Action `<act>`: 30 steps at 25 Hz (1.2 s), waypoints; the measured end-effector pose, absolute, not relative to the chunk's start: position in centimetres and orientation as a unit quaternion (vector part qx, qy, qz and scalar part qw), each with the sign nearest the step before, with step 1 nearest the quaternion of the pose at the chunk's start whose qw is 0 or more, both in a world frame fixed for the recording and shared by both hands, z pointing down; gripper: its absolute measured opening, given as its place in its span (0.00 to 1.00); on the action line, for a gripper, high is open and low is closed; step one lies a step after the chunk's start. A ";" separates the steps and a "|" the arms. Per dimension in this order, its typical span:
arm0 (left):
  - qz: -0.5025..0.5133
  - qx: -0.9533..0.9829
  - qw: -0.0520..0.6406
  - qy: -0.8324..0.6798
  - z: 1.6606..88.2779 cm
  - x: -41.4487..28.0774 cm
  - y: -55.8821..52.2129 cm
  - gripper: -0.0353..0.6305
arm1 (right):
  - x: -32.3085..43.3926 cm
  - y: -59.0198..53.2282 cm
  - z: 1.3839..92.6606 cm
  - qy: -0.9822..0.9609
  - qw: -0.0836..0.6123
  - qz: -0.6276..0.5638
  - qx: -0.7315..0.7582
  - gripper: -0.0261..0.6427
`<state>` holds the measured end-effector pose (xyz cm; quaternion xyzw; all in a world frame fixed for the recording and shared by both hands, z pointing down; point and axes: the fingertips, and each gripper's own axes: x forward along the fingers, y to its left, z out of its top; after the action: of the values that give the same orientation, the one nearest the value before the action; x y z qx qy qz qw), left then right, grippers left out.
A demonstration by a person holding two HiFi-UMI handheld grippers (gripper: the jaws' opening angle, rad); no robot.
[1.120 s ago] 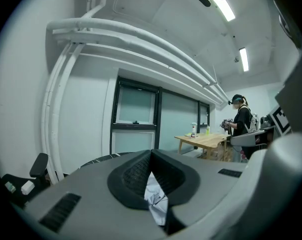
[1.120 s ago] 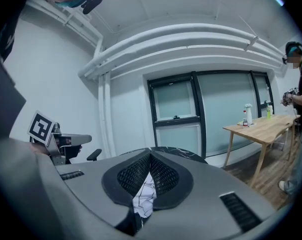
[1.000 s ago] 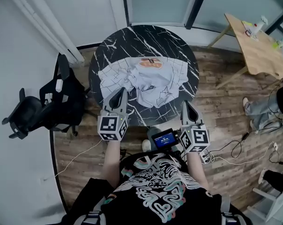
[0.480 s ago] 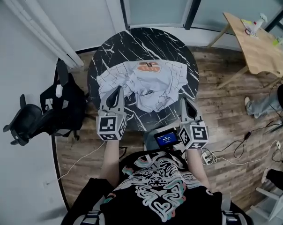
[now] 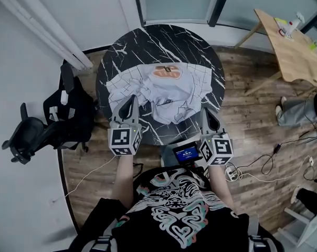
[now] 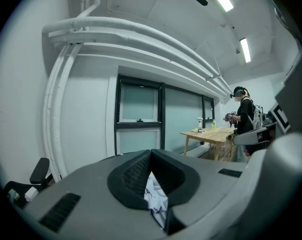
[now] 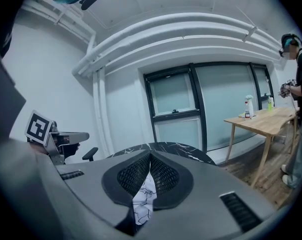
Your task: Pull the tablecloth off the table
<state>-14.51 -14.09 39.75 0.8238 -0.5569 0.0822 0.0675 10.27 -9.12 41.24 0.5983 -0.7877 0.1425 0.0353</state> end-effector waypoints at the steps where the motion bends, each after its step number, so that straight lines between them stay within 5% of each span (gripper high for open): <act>1: 0.081 0.824 0.066 -0.557 39.9 -14.5 -14.3 0.08 | 10.2 -9.3 41.5 -0.788 0.038 0.145 0.597 0.08; 23: 0.140 0.826 0.102 -0.537 46.2 -13.5 -17.4 0.10 | 9.0 -13.0 46.9 -0.790 0.075 0.213 0.570 0.14; 30: 0.186 0.831 0.066 -0.520 47.2 -12.6 -18.2 0.17 | 8.8 -14.5 48.1 -0.788 0.071 0.236 0.563 0.17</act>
<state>-12.63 -18.20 47.19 0.8310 -0.5203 0.1856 0.0655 8.77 -14.54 48.07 0.5633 -0.7885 0.2365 0.0710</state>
